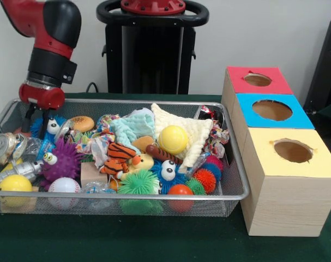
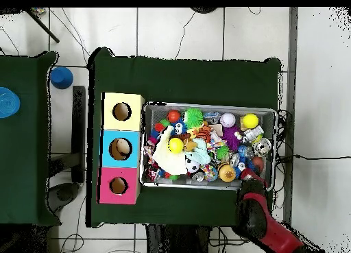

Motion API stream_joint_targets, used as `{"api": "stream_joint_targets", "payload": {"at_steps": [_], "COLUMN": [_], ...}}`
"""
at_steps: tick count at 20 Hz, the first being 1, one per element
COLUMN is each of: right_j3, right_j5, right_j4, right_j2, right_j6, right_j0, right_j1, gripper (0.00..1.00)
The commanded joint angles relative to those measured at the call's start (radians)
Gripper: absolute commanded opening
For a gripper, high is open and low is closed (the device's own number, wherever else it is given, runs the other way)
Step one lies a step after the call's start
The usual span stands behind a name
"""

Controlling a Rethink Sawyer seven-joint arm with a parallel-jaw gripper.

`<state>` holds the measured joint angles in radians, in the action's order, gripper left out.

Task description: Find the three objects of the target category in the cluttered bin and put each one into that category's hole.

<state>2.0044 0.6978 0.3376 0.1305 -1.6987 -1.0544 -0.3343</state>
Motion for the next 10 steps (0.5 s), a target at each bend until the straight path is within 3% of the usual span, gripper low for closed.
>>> {"api": "stream_joint_targets", "payload": {"at_steps": [1, 10], "right_j3": [-0.032, -0.028], "right_j5": [-0.145, -0.028], "right_j4": [-0.124, -0.164], "right_j2": [-0.101, -0.114], "right_j6": [-0.268, -0.239], "right_j0": [-0.048, -0.035], "right_j1": [0.326, 0.460], "gripper": [1.00, 1.00]}}
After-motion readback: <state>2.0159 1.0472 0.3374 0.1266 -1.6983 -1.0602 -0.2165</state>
